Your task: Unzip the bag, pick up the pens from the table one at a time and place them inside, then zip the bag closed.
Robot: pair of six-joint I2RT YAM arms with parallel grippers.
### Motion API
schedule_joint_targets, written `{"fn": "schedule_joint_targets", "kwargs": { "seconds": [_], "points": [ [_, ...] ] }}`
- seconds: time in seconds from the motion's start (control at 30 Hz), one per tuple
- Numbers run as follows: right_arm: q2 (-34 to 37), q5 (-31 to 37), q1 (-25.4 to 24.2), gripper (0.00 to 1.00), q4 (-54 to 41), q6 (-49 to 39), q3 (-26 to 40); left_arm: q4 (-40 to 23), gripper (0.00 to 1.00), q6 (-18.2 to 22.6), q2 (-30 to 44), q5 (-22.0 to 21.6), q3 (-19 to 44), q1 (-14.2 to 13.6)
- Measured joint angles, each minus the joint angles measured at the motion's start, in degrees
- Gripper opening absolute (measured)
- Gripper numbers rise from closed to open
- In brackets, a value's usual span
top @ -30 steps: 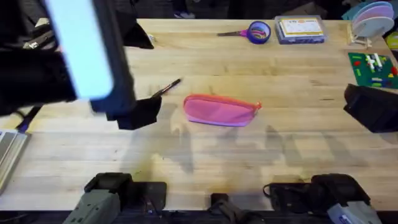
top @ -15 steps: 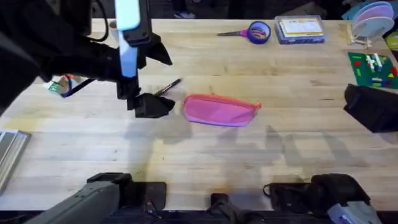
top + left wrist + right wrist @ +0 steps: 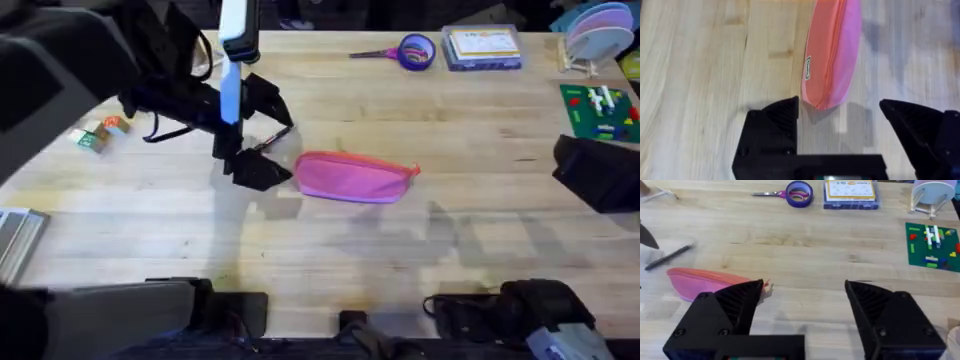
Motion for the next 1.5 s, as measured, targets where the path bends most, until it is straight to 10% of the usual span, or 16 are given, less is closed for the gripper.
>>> {"fn": "schedule_joint_targets", "kwargs": {
  "seconds": [0.7,0.8,1.0,1.5],
  "points": [
    [0.0,0.0,0.0,0.998,0.0,0.0,0.0,4.4,0.989,5.2,13.3,4.3,0.0,-5.7],
    [0.0,0.0,0.0,0.998,0.0,0.0,0.0,4.9,0.832,5.4,13.3,4.2,0.0,-5.7],
    [0.0,0.0,0.0,0.998,0.0,0.0,0.0,5.2,0.067,5.6,13.3,3.6,0.0,-5.9],
    [0.0,-7.5,0.0,0.997,-5.0,4.7,-0.4,5.2,0.045,5.6,13.3,3.3,0.0,-6.0]
  ]
}}
